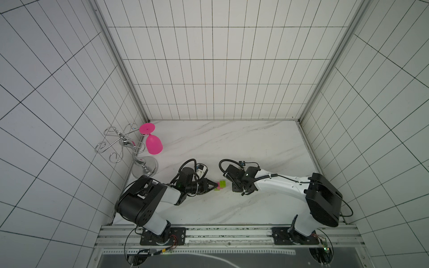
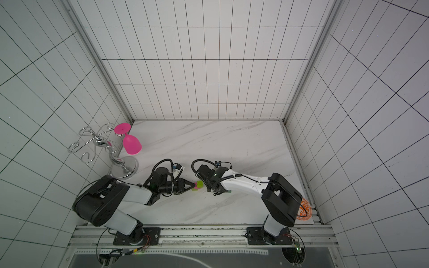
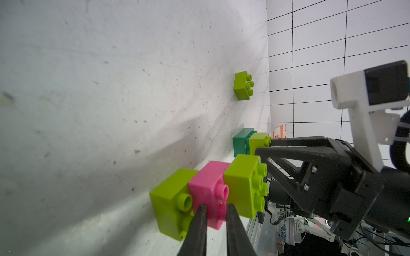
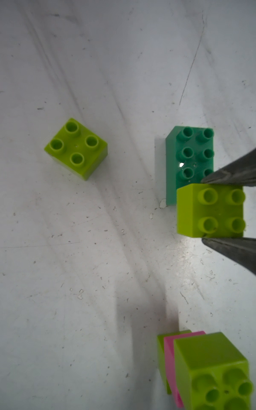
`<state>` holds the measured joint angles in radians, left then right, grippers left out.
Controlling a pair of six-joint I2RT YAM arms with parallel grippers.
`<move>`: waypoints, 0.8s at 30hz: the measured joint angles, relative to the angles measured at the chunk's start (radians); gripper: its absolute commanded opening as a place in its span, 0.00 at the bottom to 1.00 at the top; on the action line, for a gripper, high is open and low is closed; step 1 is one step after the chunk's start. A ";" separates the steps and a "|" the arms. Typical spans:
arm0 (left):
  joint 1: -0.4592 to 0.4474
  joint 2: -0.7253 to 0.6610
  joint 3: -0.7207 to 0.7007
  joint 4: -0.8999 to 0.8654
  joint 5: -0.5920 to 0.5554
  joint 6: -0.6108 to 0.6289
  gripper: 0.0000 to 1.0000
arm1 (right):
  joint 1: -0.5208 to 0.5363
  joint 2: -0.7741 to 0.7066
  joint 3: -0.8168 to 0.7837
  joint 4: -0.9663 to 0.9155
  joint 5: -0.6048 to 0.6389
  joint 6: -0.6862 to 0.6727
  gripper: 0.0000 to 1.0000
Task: Assemble the letter y with lego
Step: Assemble the lego brick with the lego brick.
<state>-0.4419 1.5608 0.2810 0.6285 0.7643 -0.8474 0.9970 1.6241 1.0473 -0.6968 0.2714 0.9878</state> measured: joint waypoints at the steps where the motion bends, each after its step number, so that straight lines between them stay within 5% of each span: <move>1: 0.000 0.000 0.000 0.000 0.000 0.000 0.17 | 0.000 -0.001 0.000 -0.001 0.000 0.000 0.21; 24: 0.001 0.000 0.001 -0.003 0.001 0.003 0.17 | 0.001 -0.012 -0.071 0.043 -0.008 0.007 0.21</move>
<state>-0.4412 1.5608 0.2821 0.6250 0.7654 -0.8444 0.9977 1.6123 0.9764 -0.6540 0.2634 0.9947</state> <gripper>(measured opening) 0.176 0.333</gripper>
